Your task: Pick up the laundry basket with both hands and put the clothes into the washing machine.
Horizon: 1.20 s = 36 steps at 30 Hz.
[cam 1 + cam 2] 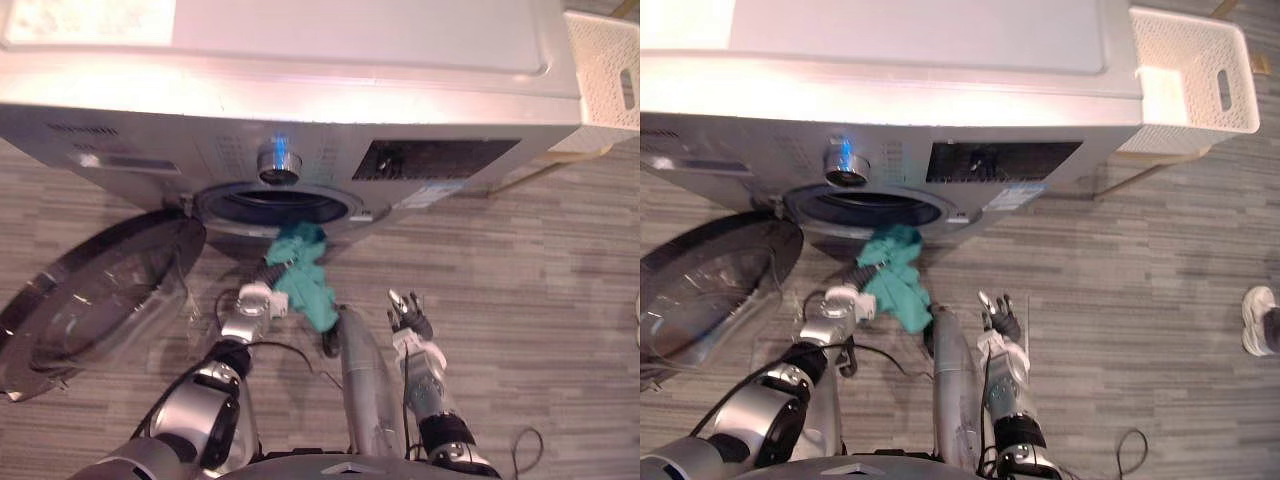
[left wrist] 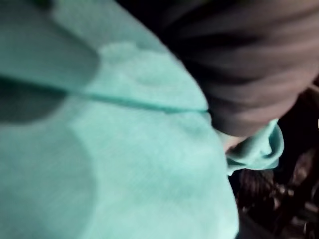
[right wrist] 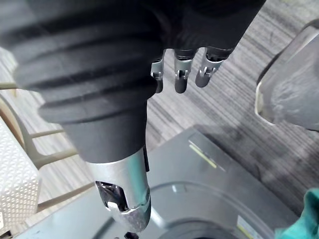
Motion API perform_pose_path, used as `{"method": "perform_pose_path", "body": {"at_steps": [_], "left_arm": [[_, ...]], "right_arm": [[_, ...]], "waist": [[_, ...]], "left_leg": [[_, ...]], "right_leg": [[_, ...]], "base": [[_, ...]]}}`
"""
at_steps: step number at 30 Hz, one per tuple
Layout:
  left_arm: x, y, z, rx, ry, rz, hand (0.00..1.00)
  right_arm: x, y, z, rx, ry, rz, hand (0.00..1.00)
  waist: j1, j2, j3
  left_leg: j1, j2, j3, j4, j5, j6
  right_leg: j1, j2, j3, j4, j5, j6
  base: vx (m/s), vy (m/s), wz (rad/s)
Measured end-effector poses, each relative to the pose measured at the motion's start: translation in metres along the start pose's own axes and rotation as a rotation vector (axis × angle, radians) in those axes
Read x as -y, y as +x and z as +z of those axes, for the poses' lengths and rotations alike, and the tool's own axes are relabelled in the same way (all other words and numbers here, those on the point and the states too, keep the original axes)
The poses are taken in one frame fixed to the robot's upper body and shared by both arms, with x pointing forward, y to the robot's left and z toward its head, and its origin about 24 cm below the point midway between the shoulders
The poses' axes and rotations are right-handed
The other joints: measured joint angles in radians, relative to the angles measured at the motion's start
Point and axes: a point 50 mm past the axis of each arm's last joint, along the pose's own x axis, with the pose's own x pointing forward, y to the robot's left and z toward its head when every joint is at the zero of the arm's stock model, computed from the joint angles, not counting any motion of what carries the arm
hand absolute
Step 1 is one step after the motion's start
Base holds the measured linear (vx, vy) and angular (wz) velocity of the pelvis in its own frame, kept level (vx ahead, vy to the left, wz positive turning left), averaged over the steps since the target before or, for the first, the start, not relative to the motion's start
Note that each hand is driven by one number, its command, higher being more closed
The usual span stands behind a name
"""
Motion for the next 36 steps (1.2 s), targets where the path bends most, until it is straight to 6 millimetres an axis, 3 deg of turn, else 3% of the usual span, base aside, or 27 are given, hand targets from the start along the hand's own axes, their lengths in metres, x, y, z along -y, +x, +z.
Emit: {"method": "perform_pose_path", "body": {"at_steps": [3, 7, 11, 12, 14, 16, 21, 25, 28, 29, 33, 36], "left_arm": [[-0.020, 0.011, 0.040, 0.086, -0.096, 0.072, 1.00], [-0.027, 0.016, 0.098, 0.239, -0.138, 0.084, 1.00], [-0.014, 0.010, 0.170, 0.424, -0.200, 0.018, 1.00], [-0.010, 0.008, 0.180, 0.450, -0.202, 0.002, 1.00], [0.008, -0.003, 0.215, 0.558, -0.159, -0.064, 1.00], [0.029, -0.015, 0.236, 0.636, -0.108, -0.131, 1.00], [0.075, -0.045, 0.272, 0.788, -0.009, -0.262, 1.00], [0.064, -0.051, 0.291, 0.839, -0.018, -0.221, 1.00], [0.053, -0.064, 0.328, 0.931, -0.022, -0.210, 1.00], [0.040, -0.064, 0.339, 0.944, -0.027, -0.178, 1.00], [0.012, -0.051, 0.339, 0.874, -0.123, -0.106, 1.00], [-0.002, -0.057, 0.351, 0.889, -0.231, -0.091, 1.00]], "right_arm": [[-0.011, 0.004, 0.006, 0.022, 0.025, 0.035, 0.00], [-0.017, 0.004, 0.005, 0.019, 0.029, 0.058, 0.00], [-0.020, 0.003, 0.003, 0.011, 0.062, 0.068, 0.00], [-0.019, 0.003, 0.004, 0.015, 0.066, 0.069, 0.00], [-0.021, 0.000, 0.008, 0.034, 0.076, 0.087, 0.00], [-0.020, -0.002, 0.013, 0.054, 0.081, 0.092, 0.00], [-0.021, -0.008, 0.023, 0.109, 0.113, 0.115, 0.00], [-0.023, -0.014, 0.026, 0.131, 0.131, 0.133, 0.00], [-0.034, -0.029, 0.028, 0.174, 0.169, 0.206, 0.00], [-0.034, -0.036, 0.026, 0.177, 0.165, 0.231, 0.00], [-0.029, -0.045, 0.016, 0.165, 0.171, 0.215, 0.00], [-0.027, -0.046, 0.016, 0.177, 0.172, 0.202, 0.00]], "waist": [[-0.002, -0.010, 0.011], [-0.003, -0.023, 0.026], [-0.012, -0.042, 0.040], [-0.016, -0.042, 0.040], [-0.026, -0.045, 0.042], [-0.027, -0.047, 0.043], [-0.047, -0.053, 0.046], [-0.055, -0.076, 0.057], [-0.086, -0.101, 0.069], [-0.102, -0.106, 0.071], [-0.132, -0.121, 0.079], [-0.149, -0.121, 0.079]], "left_leg": [[-0.100, 0.010, -0.021, 0.064, -0.005, 0.000], [-0.191, 0.024, -0.035, 0.123, -0.009, 0.004], [-0.275, 0.029, -0.054, 0.161, -0.009, 0.004], [-0.287, 0.029, -0.059, 0.169, -0.009, 0.005], [-0.324, 0.028, -0.072, 0.188, -0.010, 0.006], [-0.341, 0.025, -0.077, 0.194, -0.010, 0.006], [-0.356, 0.025, -0.073, 0.203, -0.009, 0.005], [-0.382, 0.048, -0.043, 0.213, -0.011, 0.005], [-0.419, 0.088, -0.016, 0.241, -0.022, 0.012], [-0.433, 0.109, -0.002, 0.259, -0.033, 0.015], [-0.442, 0.164, 0.031, 0.308, -0.069, 0.022], [-0.473, 0.194, 0.047, 0.340, -0.087, 0.032]], "right_leg": [[-0.092, 0.010, -0.004, 0.053, 0.000, -0.002], [-0.174, 0.023, -0.007, 0.092, 0.006, -0.003], [-0.244, 0.027, -0.017, 0.112, 0.016, -0.004], [-0.253, 0.027, -0.020, 0.117, 0.016, -0.004], [-0.282, 0.026, -0.028, 0.133, 0.017, -0.005], [-0.297, 0.024, -0.033, 0.141, 0.016, -0.005], [-0.320, 0.026, -0.027, 0.155, 0.016, -0.005], [-0.370, 0.053, 0.004, 0.157, 0.035, -0.001], [-0.421, 0.096, 0.036, 0.151, 0.064, 0.008], [-0.442, 0.117, 0.050, 0.149, 0.077, 0.016], [-0.469, 0.174, 0.087, 0.148, 0.101, 0.034], [-0.504, 0.200, 0.107, 0.142, 0.115, 0.053]], "base": [[-0.13, -0.021, -0.03], [-0.11, -0.010, -0.06], [-0.11, -0.008, -0.02], [-0.07, -0.015, 0.02], [-0.06, -0.014, 0.04], [-0.04, -0.021, 0.05], [-0.06, -0.043, -0.02], [-0.06, -0.028, -0.27], [-0.05, 0.023, -0.54], [-0.04, 0.034, -0.59], [-0.03, 0.046, -0.56], [-0.05, 0.090, -0.49]]}}
